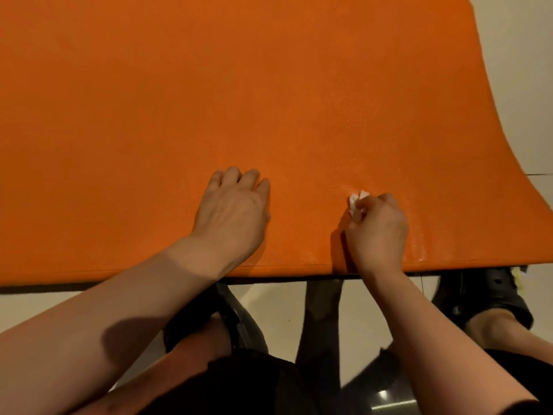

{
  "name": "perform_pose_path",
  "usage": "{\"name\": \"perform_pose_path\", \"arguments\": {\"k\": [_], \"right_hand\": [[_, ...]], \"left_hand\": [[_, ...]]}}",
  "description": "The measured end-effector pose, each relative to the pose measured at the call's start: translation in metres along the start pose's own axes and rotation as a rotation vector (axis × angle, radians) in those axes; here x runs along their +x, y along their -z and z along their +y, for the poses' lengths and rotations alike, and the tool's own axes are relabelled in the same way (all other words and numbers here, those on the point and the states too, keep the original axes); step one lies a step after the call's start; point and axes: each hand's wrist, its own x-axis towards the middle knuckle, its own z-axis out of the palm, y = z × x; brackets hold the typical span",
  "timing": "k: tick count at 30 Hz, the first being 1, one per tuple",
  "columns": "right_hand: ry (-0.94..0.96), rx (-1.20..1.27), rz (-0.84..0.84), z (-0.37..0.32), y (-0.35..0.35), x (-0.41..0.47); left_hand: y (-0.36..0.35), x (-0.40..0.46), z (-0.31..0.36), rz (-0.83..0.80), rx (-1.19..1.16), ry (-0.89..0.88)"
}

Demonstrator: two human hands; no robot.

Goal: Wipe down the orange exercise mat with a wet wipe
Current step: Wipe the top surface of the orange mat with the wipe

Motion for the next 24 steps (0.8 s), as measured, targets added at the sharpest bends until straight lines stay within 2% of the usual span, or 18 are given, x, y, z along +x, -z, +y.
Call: {"name": "perform_pose_path", "arguments": {"k": [2, 5, 8, 10, 14, 16, 19, 21, 22, 24], "right_hand": [[0.015, 0.045, 0.009, -0.015, -0.009, 0.0], [0.248, 0.173, -0.077, -0.059, -0.03, -0.019], [0.391, 0.205, -0.123, -0.061, -0.032, -0.016], [0.361, 0.137, -0.083, -0.038, -0.026, 0.002], [0.09, 0.095, 0.042, -0.016, -0.023, 0.021], [0.138, 0.127, 0.016, -0.039, -0.034, 0.013], [0.364, 0.227, -0.08, -0.069, -0.045, -0.001], [0.477, 0.208, -0.126, -0.06, -0.043, 0.01], [0.474, 0.186, -0.123, -0.049, -0.04, 0.021], [0.34, 0.134, -0.072, -0.023, -0.033, 0.044]], "left_hand": [[-0.002, 0.005, 0.002, 0.004, -0.007, 0.015], [-0.004, 0.011, 0.004, 0.01, -0.025, 0.032], [-0.004, 0.016, 0.004, 0.028, -0.046, 0.036], [-0.004, 0.016, 0.005, 0.026, -0.047, 0.04], [-0.006, 0.017, 0.005, 0.046, -0.043, 0.045], [-0.006, 0.02, 0.007, 0.052, -0.046, 0.053], [-0.004, 0.022, 0.009, 0.066, -0.067, 0.06], [-0.003, 0.023, 0.008, 0.073, -0.081, 0.058], [-0.002, 0.023, 0.007, 0.067, -0.08, 0.057], [-0.002, 0.024, 0.006, 0.055, -0.07, 0.054]]}}
